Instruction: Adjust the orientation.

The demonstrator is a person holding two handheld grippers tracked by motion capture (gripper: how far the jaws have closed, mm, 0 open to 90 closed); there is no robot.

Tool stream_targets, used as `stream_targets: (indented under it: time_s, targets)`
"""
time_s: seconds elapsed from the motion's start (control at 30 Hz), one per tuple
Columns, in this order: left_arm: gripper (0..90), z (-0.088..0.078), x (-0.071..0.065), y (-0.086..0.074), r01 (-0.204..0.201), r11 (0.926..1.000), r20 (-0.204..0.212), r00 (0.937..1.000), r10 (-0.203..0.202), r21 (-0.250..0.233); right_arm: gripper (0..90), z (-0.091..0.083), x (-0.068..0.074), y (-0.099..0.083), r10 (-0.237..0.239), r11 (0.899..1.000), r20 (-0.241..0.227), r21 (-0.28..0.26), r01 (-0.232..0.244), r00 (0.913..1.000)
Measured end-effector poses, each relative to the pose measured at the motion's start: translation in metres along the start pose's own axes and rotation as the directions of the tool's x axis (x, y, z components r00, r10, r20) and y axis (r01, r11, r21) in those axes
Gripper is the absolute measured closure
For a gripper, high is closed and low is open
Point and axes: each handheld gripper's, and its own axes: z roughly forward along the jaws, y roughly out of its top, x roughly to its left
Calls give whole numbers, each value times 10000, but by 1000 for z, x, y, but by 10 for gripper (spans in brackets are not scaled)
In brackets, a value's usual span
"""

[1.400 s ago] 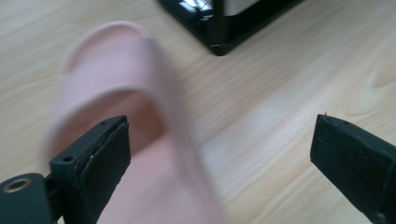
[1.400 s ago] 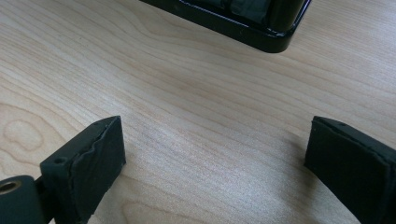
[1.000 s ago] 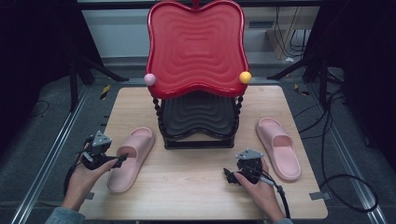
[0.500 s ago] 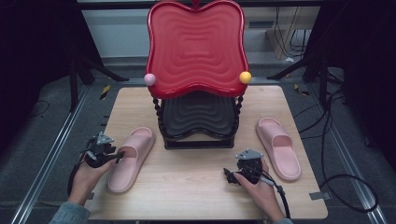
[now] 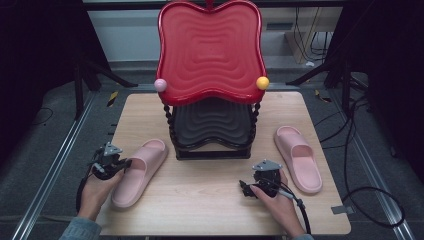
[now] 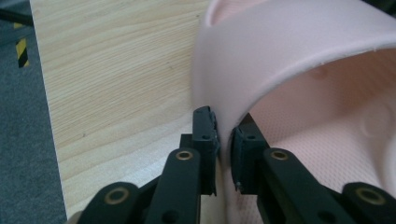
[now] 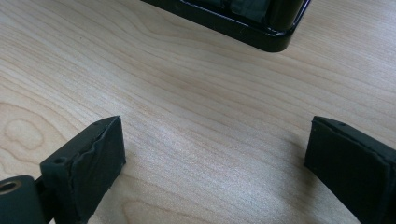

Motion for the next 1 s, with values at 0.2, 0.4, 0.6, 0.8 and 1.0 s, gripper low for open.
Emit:
stream_targets:
  time_s: [0.2, 0.4, 0.6, 0.8, 1.0]
  targets:
    - [836, -25, -26, -6, -597, 9978, 404, 9973, 608, -274, 51, 0, 0, 0, 2, 10000, 1, -1, -2, 10000]
    - [836, -31, -71, -6, -1286, 9904, 1137, 9845, 1336, -503, 51, 0, 0, 0, 1, 10000, 0, 1, -1, 10000]
    - [837, -10, -110, 9, -1781, 9825, 1650, 9688, 1848, -546, 51, 0, 0, 0, 1, 10000, 0, 0, -1, 10000]
    - [836, 9, -121, 18, -1866, 9819, 1528, 9700, 1892, -317, 51, 0, 0, 0, -43, 10000, 9, 6, 43, 10000]
    - [629, 7, -121, 13, -1415, 9890, 1365, 9798, 1462, -436, 51, 0, 0, 0, -47, 10000, 4, 6, 47, 10000]
